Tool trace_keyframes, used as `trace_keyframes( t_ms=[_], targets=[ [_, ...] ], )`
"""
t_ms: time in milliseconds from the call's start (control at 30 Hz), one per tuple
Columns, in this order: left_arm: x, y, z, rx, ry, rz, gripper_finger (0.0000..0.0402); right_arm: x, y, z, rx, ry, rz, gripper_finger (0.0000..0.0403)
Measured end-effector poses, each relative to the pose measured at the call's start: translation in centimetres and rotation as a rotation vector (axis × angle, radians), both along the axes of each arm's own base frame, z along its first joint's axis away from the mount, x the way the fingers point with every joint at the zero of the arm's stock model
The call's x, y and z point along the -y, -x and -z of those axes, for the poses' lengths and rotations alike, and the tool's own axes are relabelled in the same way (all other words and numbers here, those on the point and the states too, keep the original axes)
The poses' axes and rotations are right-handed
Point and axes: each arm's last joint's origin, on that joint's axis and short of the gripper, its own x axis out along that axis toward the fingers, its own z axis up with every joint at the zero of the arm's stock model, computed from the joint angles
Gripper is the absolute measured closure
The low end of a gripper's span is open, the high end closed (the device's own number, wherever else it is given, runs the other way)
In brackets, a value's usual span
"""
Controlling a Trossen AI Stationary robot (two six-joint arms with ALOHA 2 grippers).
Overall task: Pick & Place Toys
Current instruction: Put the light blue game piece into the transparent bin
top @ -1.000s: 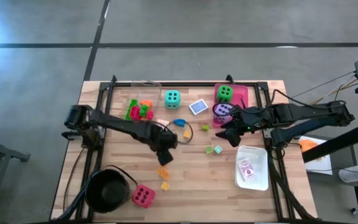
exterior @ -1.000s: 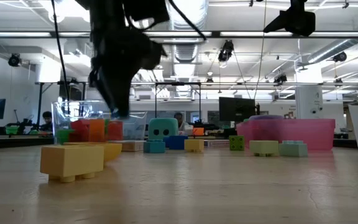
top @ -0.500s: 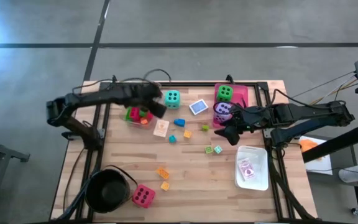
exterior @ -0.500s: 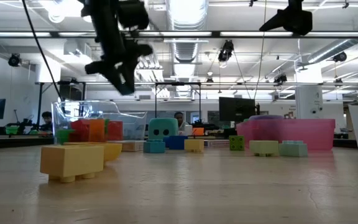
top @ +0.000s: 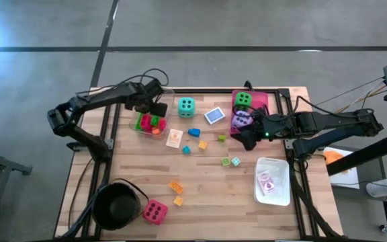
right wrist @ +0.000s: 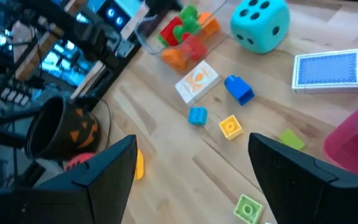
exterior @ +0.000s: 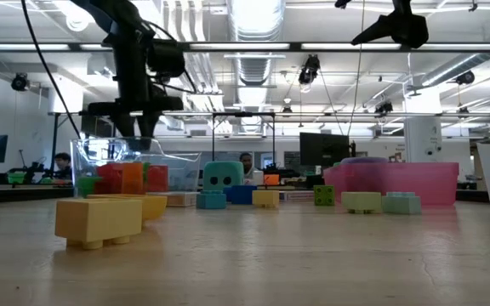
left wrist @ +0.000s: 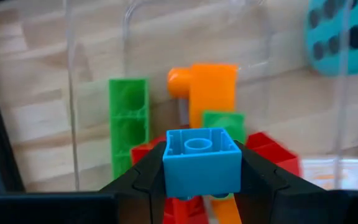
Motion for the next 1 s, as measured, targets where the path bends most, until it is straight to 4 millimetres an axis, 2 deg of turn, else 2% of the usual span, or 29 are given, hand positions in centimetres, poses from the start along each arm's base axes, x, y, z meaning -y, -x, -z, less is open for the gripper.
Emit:
trace_keyframes(
  t_ms=[267,500,1000],
  targets=[
    [0.6,1.1,2.2,-0.073,0.030,-0.059,0.0267,0.1,-0.2,-0.4,0.048,0.000,0.013,0.0104],
    [0.6,1.1,3.1,-0.038,0.011,-0.124,0.0267,0.1,-0.4,-0.6,0.052,0.087,-0.044,0.0104],
    [1.4,1.0,3.6,0.015,0.074,-0.307,0.0267,-0.4,-0.4,-0.5,0.008,0.211,-0.309,0.0104]
  ],
)
